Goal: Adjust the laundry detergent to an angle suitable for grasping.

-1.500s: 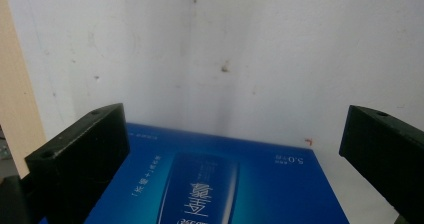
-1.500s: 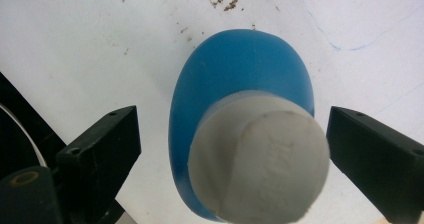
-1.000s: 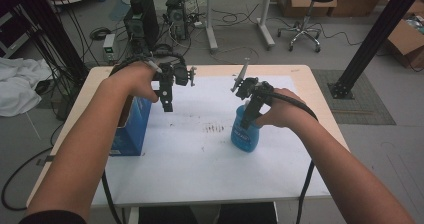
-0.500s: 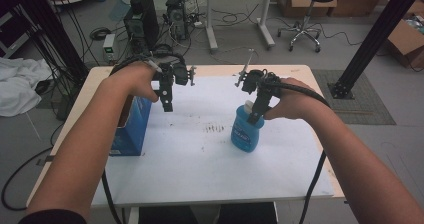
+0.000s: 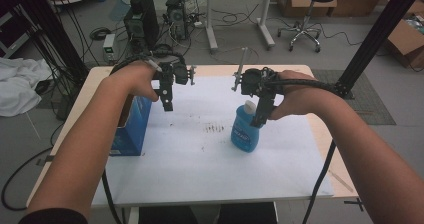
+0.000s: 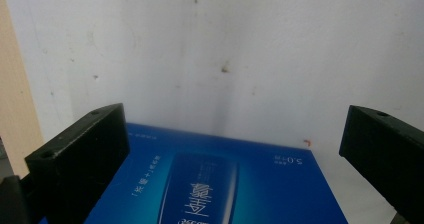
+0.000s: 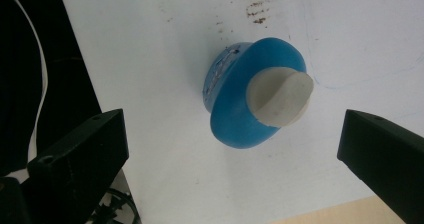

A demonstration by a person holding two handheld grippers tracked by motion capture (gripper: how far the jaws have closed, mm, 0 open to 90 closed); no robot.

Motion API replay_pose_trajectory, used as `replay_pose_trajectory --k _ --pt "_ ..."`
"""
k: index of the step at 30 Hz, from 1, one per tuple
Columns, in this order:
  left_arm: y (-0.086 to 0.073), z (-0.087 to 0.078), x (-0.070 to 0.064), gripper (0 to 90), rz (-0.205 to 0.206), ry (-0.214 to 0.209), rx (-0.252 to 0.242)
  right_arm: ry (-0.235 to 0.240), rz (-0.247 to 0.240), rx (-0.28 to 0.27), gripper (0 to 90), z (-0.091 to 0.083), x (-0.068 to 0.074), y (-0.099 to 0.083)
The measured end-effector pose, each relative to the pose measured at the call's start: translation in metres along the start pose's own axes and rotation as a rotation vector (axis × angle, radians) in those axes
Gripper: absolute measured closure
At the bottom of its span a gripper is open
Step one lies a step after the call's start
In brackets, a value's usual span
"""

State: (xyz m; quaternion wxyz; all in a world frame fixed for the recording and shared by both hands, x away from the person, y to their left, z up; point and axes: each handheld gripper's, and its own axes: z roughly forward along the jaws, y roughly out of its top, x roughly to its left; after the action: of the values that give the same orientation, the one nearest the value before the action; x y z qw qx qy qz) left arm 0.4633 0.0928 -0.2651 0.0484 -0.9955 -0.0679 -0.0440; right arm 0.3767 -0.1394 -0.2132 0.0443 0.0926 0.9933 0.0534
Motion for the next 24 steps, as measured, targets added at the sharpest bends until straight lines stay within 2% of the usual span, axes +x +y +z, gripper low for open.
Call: replay_pose_trajectory --k 4,10,24 --pt "0.001 0.0 0.0 0.1 0.001 0.0 0.001 0.025 -0.056 0.013 0.0 -0.004 0.01 0.003" --pt "0.001 0.001 0.0 0.1 0.0 -0.001 0.004 0.046 -0.114 0.015 0.0 -0.006 0.021 0.006" --pt "0.0 0.0 0.0 0.1 -0.007 0.004 -0.008 0.097 -0.188 0.05 0.0 -0.006 0.04 0.01"
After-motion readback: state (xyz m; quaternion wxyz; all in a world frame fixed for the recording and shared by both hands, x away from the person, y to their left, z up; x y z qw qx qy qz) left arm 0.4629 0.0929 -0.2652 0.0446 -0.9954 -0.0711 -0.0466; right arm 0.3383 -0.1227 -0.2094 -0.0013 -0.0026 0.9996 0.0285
